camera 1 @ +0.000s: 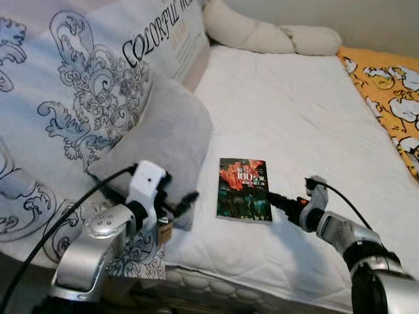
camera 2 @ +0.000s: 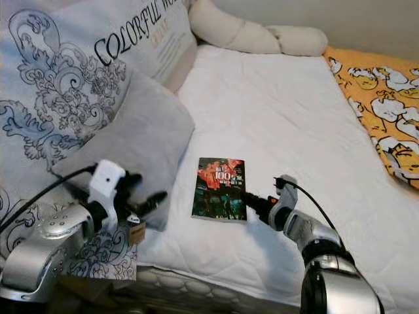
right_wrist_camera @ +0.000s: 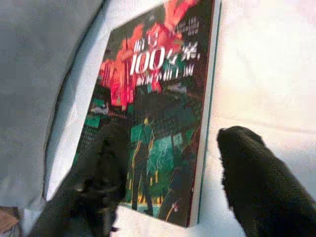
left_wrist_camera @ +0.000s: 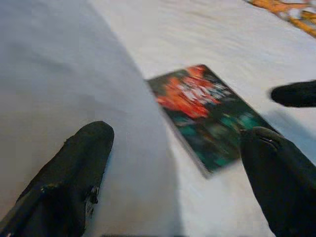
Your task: Clean up the room
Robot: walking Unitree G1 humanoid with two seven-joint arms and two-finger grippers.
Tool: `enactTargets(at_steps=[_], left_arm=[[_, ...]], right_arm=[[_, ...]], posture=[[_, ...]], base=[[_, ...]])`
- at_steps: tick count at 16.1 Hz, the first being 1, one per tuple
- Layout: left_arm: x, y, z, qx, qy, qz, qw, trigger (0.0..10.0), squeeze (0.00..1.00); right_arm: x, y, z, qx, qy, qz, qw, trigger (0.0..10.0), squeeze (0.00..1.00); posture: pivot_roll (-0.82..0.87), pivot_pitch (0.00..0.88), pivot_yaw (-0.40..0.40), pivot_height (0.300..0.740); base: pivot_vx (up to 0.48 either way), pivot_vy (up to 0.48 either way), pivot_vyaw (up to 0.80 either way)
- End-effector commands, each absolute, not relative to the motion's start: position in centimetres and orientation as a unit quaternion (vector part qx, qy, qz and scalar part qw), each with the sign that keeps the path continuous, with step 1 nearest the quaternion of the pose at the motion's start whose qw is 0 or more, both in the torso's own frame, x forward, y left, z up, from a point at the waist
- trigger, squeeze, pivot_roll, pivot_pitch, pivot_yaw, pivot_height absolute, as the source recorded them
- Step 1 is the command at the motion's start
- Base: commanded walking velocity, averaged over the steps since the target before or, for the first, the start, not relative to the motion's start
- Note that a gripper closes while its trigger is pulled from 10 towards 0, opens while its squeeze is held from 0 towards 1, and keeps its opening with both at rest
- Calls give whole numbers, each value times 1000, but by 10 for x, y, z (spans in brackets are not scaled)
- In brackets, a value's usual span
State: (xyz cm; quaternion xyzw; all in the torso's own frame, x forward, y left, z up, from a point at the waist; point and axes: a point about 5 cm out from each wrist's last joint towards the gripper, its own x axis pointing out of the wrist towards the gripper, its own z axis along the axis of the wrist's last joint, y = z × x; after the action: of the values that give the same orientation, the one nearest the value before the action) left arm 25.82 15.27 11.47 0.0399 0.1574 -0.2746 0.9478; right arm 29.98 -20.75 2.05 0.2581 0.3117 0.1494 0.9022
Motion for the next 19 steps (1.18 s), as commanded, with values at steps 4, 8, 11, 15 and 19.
enactTargets(at_steps=[4, 8, 11, 15, 19], left_arm=[[269, 164, 112, 40, 132, -176, 975, 10000, 353], [268, 165, 104, 49, 125, -139, 981, 10000, 357], [267, 162, 100, 57, 126, -135, 981, 10000, 353], [269, 162, 101, 61, 113, -117, 985, 10000, 357], [274, 162, 105, 71, 97, -112, 986, 10000, 357]], right_arm=[[296, -186, 49, 143, 171, 107, 969, 10000, 1000], [276, -167, 59, 106, 96, 5, 990, 10000, 1000], [271, -164, 67, 80, 75, 22, 994, 10000, 1000], [271, -179, 73, 68, 65, -12, 996, 10000, 1000], [269, -178, 74, 36, 67, 2, 997, 10000, 1000]], posture=[[99, 0, -78, 740], [88, 0, -74, 740], [85, 0, -76, 740], [82, 0, -85, 740], [72, 0, -79, 740]], base=[[0, -240, 0], [0, -480, 0], [0, -480, 0], [0, -480, 0], [0, -480, 0]])
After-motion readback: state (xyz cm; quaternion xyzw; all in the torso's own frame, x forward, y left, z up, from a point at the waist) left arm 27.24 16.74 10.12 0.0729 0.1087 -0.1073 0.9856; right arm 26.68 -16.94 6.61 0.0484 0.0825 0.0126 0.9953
